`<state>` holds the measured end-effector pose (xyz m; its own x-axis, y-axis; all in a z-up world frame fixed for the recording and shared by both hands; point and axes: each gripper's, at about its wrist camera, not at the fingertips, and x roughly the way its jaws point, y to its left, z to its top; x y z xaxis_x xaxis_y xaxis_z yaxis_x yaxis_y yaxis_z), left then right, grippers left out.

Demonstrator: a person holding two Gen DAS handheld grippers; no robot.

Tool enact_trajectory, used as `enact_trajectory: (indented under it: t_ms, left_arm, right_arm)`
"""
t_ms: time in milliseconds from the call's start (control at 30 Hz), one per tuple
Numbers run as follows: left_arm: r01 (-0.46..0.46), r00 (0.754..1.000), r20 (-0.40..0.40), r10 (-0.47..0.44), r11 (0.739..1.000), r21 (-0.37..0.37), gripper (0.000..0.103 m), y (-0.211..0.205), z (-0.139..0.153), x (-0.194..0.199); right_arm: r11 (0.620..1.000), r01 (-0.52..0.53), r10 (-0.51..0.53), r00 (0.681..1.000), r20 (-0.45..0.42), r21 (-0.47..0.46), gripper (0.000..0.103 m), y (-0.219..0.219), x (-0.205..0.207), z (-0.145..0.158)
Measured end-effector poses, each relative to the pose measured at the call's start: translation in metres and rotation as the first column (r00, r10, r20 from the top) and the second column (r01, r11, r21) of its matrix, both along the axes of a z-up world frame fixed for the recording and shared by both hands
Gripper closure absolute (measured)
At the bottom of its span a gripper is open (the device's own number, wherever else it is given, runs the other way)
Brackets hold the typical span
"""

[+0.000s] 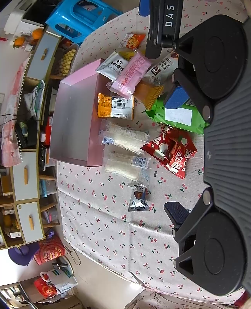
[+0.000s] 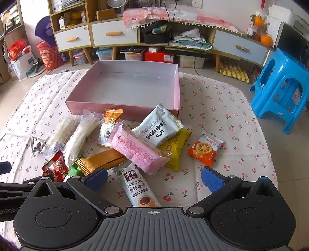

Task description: Organize snacks

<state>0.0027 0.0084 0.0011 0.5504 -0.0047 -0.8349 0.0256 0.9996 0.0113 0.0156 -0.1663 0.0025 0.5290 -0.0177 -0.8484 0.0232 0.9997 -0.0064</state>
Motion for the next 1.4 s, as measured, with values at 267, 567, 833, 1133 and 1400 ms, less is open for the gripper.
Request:
enact_trajectory:
  t_ms: [267,567,833,1133,1400]
  left_arm:
    - [-0.002,1.0,0.004,0.002,1.0,0.002,0.0,0.0012,0.0013,0.0007]
    - [0.0,1.0,0.007,0.0,1.0,-0.001,0.0,0.0017,0.0017,0.0001]
    - [-0.007,1.0,0.001,0.007,1.0,-0.008,0.0,0.0049,0.0013,-0.0009]
    - [-0.014,1.0,0.011,0.014,1.0,-0.01,0.0,0.0057,0.003,0.0009]
    - [-0.014,1.0,0.01,0.014,1.0,-0.009,0.0,0.0057,0.0024,0.0005]
  right_arm:
    - [1.0,0.005,-0.005,1.0,0.012,0.0,0.0,-0.0013,-0.0001,0.0018]
    - [1.0,0.009,-0.009,1.0,0.009,0.0,0.0,-0.001,0.0002,0.0003]
    - [1.0,0.009,-0.009,1.0,-0.004,0.01,0.0,0.0,-0.0004,-0.0033]
    - [0.999,0.025,-0.025,1.0,0.01,0.029,0.0,-0.0054,0.0014,0.0]
    - [0.999,0.016,-0.016,1.0,0.007,0.031,0.0,-0.0047,0.0008,-0.0018]
